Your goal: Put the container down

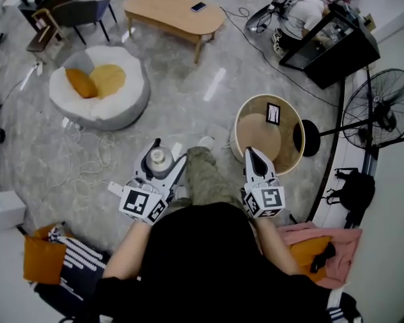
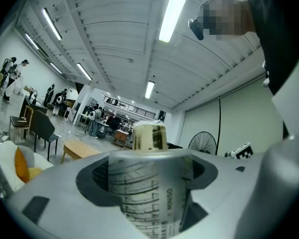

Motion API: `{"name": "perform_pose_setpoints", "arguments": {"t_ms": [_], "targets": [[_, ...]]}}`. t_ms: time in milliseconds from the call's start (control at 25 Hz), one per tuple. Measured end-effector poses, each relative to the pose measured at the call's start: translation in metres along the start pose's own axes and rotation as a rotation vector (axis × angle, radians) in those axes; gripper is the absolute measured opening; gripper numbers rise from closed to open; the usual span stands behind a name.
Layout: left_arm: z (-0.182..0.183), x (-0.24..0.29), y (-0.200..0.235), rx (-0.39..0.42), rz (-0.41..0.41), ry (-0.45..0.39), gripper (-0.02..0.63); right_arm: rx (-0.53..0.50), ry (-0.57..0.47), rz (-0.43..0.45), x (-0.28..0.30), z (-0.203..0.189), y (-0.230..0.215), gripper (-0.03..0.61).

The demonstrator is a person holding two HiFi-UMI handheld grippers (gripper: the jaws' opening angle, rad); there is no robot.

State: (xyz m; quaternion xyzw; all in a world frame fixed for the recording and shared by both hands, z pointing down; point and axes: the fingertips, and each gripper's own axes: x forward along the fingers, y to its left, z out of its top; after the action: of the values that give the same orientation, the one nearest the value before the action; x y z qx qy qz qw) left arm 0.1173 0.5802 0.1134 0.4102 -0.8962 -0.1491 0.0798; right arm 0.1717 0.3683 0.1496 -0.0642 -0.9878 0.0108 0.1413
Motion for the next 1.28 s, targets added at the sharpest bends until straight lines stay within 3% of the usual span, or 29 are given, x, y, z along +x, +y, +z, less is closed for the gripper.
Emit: {"name": "perform_pose_setpoints", "arguments": {"t_ms": [200, 320, 680, 880, 1280], "targets": [[0.008, 0.041, 0.014, 0.025, -0.005, 0.002, 0.353, -0.056, -0.015, 0.025, 0.044, 0.012, -0.011, 0.021], [0.008, 0.084, 0.022, 0.023, -0.016, 0.008, 0.353, -0.044, -0.028, 0.015, 0.072, 0.017, -0.040, 0.021], [0.002, 0.249, 0.026, 0.027, -0.145, 0.072, 0.353, 0.033, 0.005, -0.204, 0.120, 0.008, -0.189, 0.021], [-0.029, 0.334, 0.033, -0.032, -0.229, 0.102, 0.353, 0.065, 0.018, -0.318, 0.135, -0.015, -0.252, 0.021], [-0.043, 0.438, -0.023, 0.080, -0.388, 0.173, 0.353, 0.102, -0.009, -0.434, 0.125, -0.012, -0.335, 0.021]]}}
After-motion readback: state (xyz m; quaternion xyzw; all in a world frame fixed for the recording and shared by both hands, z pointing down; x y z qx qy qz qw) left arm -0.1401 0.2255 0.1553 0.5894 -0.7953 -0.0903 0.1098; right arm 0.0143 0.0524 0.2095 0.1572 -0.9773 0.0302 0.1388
